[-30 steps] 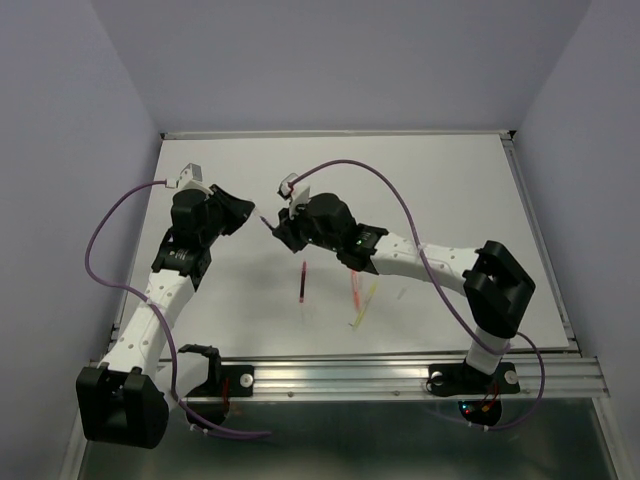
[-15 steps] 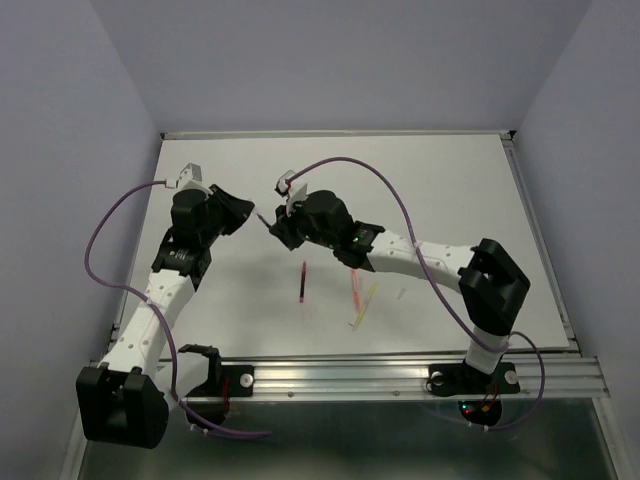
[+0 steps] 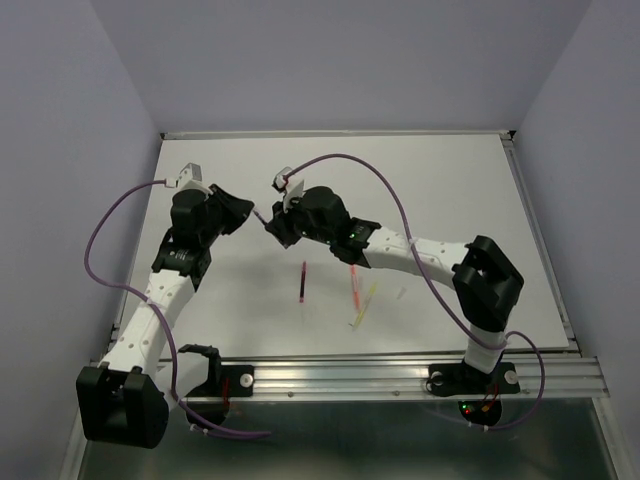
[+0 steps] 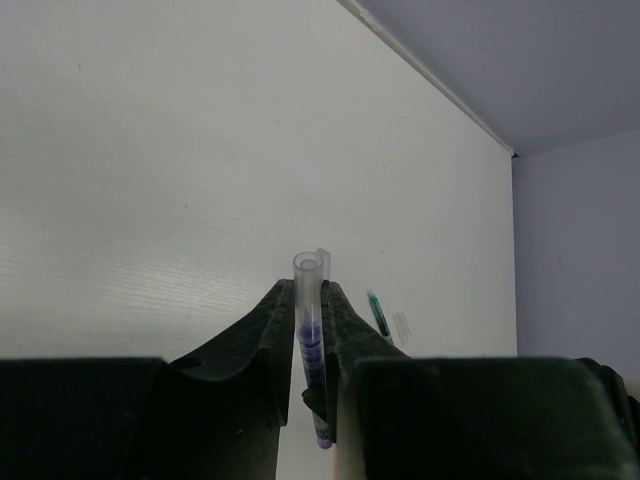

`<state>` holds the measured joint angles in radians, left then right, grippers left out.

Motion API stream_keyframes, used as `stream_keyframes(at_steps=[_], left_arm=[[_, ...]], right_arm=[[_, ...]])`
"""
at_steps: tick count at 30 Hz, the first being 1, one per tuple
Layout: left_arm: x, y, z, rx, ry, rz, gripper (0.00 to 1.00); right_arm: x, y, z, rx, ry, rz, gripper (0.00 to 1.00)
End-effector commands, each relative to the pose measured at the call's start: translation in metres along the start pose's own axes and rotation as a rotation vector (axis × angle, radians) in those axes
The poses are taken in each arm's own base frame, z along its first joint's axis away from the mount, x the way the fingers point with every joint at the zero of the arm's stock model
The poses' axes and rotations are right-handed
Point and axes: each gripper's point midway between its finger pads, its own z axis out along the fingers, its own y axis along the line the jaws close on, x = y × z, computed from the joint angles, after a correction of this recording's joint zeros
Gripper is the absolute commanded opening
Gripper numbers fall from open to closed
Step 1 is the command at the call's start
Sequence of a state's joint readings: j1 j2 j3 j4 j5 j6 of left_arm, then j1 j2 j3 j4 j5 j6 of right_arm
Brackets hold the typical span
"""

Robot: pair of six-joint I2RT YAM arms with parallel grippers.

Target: Insert the pens into the pen caps

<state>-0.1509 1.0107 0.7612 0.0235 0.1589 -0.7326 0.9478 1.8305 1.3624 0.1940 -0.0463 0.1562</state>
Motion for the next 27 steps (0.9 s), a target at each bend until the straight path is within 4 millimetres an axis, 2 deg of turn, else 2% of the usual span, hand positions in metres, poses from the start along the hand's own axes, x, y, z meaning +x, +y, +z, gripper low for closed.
stream_keyframes(at_steps=[1,6,10,15,17,19,20,22,27], left_arm=[[0.007,-0.016,-0.001,0.090,0.021,0.041,0.00],[0.009,-0.017,-0.001,0.091,0.022,0.065,0.00],[0.013,-0.027,-0.001,0.134,0.032,0.087,0.00],[0.023,-0.033,0.001,0.155,0.046,0.132,0.00],[0.027,-0.033,0.001,0.157,0.051,0.148,0.00],[0.031,-0.032,0.003,0.154,0.057,0.170,0.00],[0.033,-0.031,0.004,0.153,0.062,0.174,0.00],[0.041,-0.029,0.006,0.153,0.083,0.189,0.00],[0.067,-0.032,0.011,0.185,0.143,0.233,0.00]], right_arm=[[-0.052,0.003,0.007,-0.033,-0.149,0.004,0.01],[-0.058,0.002,0.004,-0.047,-0.161,-0.004,0.01],[-0.063,0.000,0.001,-0.050,-0.176,0.009,0.01],[-0.078,-0.010,-0.005,-0.056,-0.214,0.032,0.01],[-0.082,-0.008,-0.007,-0.063,-0.223,0.029,0.01],[-0.089,-0.018,-0.012,-0.047,-0.240,0.030,0.01],[-0.091,-0.017,-0.014,-0.053,-0.245,0.030,0.01],[-0.098,-0.028,-0.020,-0.038,-0.266,0.040,0.01],[-0.111,-0.032,-0.030,-0.053,-0.306,0.050,0.01]])
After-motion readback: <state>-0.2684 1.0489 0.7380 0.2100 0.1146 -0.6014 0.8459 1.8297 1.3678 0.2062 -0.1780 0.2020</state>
